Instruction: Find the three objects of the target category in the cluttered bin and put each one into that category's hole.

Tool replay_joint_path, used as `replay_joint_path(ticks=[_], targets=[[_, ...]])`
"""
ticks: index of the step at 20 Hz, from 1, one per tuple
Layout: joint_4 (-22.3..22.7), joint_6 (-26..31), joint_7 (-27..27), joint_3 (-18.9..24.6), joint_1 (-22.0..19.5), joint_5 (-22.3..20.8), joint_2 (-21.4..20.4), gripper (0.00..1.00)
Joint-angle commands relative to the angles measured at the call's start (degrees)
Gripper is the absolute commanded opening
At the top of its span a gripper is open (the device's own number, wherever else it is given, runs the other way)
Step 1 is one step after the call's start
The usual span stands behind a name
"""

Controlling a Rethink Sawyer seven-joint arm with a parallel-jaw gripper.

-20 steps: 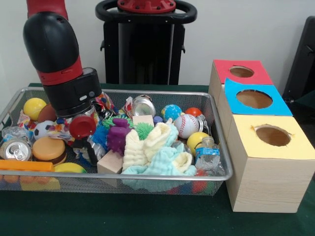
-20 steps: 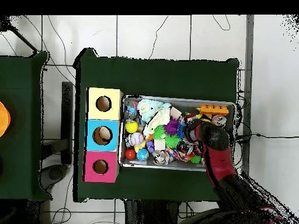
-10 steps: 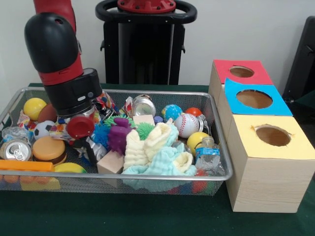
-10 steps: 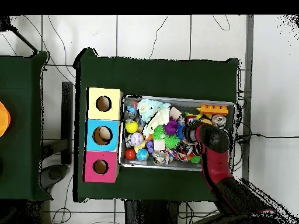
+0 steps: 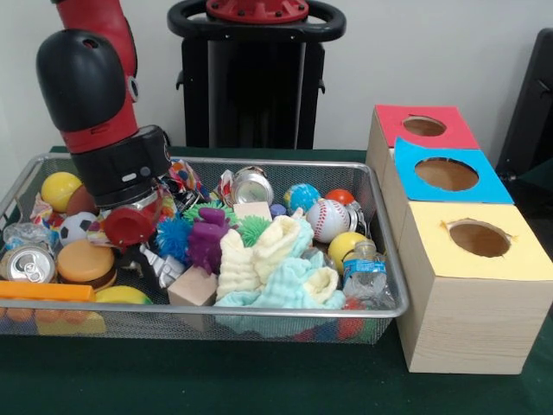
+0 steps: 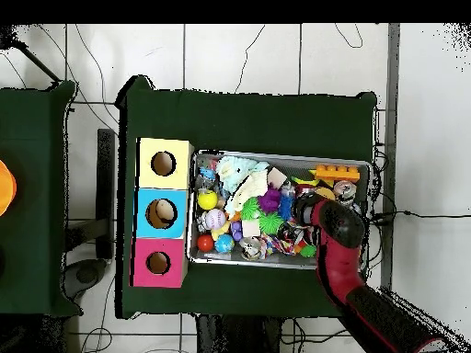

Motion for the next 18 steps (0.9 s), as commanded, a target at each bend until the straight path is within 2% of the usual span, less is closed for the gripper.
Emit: replay_joint_path(ticks=[1, 2, 5, 12, 18], targets=[[18.32, -3.77, 22.78, 12.64, -1.72, -4.02, 18.56, 1.0], [18.27, -5.14, 24.23, 13.58, -2.78, -5.17, 19.8, 1.0], [17.99, -6.33, 26.6, 13.37, -2.25, -7.35, 19.52, 1.0], [17.89, -5.06, 31.33, 12.62, -1.04, -9.09, 17.81, 1.0], [18.23, -6.36, 36.22, 13.66, -1.63, -10.27, 18.12, 1.0]])
